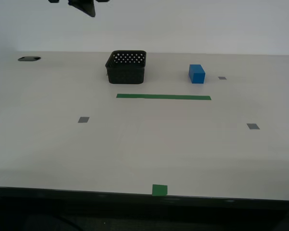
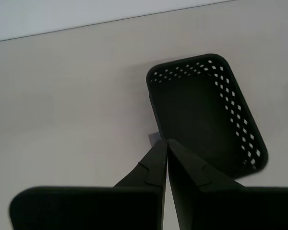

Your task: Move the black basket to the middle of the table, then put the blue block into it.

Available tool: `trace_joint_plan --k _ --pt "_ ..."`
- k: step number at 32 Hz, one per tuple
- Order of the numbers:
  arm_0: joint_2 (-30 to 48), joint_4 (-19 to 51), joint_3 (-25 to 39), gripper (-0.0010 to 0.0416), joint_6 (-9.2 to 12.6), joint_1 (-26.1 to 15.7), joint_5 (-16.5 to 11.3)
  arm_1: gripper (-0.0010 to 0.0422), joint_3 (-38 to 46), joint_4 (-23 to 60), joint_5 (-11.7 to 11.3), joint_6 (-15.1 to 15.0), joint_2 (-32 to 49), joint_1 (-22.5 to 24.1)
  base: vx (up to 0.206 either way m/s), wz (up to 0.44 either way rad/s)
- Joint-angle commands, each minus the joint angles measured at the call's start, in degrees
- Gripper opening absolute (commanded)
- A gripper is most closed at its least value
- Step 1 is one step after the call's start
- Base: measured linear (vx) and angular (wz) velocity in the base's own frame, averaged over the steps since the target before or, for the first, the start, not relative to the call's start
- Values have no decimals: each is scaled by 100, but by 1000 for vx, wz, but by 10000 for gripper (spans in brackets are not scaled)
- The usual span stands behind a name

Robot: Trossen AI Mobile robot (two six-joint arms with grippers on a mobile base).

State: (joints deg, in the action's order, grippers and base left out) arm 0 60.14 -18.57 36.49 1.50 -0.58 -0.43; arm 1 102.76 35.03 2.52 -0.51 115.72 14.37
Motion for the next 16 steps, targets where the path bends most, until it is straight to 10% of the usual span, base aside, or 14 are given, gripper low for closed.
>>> trace_joint_plan --k 1,13,16 --pt "0 63 -28 1 9 -7 -15 0 857 535 142 4 807 11 0 0" --pt "0 295 -81 1 9 -26 -15 0 2796 1602 199 -11 2920 299 0 0" --pt "0 457 -81 0 13 -28 -17 13 2804 1580 -136 4 3029 306 0 0"
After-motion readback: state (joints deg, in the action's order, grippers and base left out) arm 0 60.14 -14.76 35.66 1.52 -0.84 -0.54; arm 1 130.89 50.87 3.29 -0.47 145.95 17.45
